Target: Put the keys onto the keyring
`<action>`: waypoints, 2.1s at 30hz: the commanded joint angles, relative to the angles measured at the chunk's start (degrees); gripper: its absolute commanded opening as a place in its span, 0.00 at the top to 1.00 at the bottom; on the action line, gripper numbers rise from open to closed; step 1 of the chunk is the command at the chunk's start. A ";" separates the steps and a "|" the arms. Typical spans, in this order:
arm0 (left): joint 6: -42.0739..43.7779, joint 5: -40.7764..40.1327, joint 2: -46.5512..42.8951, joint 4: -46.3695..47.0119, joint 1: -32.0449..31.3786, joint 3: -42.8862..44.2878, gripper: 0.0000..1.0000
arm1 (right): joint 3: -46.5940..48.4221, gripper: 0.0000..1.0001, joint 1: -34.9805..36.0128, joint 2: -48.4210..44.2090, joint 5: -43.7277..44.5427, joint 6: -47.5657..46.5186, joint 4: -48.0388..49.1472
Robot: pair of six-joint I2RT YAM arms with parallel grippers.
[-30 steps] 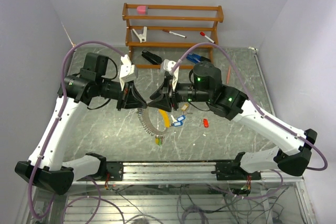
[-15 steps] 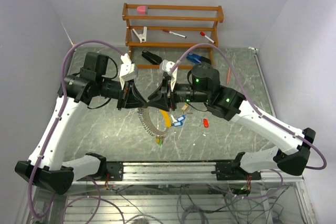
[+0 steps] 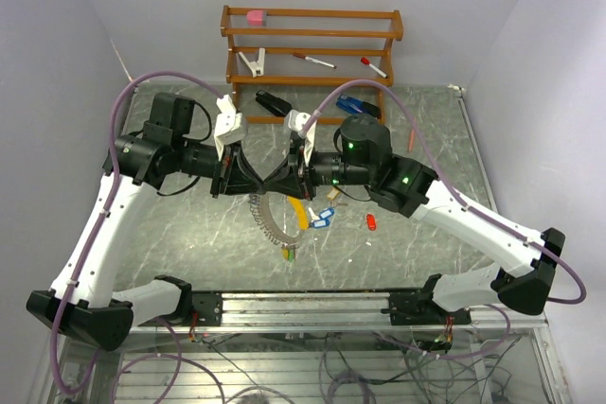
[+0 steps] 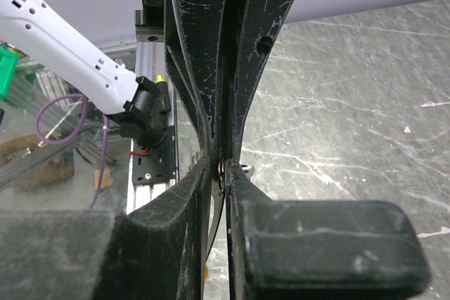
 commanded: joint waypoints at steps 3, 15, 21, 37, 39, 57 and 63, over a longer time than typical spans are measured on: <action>-0.29 2.68 -0.84 1.13 -0.35 0.79 0.93 | -0.21 0.88 0.18 -0.14 1.21 -0.05 1.62; 0.58 2.65 -0.85 0.69 -0.35 0.82 0.93 | -0.78 0.79 0.21 -1.00 1.25 0.82 2.79; 1.48 1.92 -1.13 0.25 -0.35 0.03 0.93 | -0.58 0.81 0.23 -1.22 1.47 0.53 2.15; 3.35 1.83 -1.31 -0.92 -0.35 -0.06 0.93 | -0.82 0.78 0.13 -3.10 3.10 -0.22 0.99; 3.19 1.76 -1.22 -0.82 -0.35 0.15 0.93 | -0.91 0.81 0.15 -3.08 2.81 -0.26 0.94; 0.99 2.11 0.23 0.72 -0.35 1.58 0.93 | -1.00 0.80 0.10 -1.46 1.17 0.49 1.16; 0.18 2.10 0.19 1.32 -0.35 1.60 0.93 | -0.82 0.80 0.15 -1.07 1.23 0.48 1.47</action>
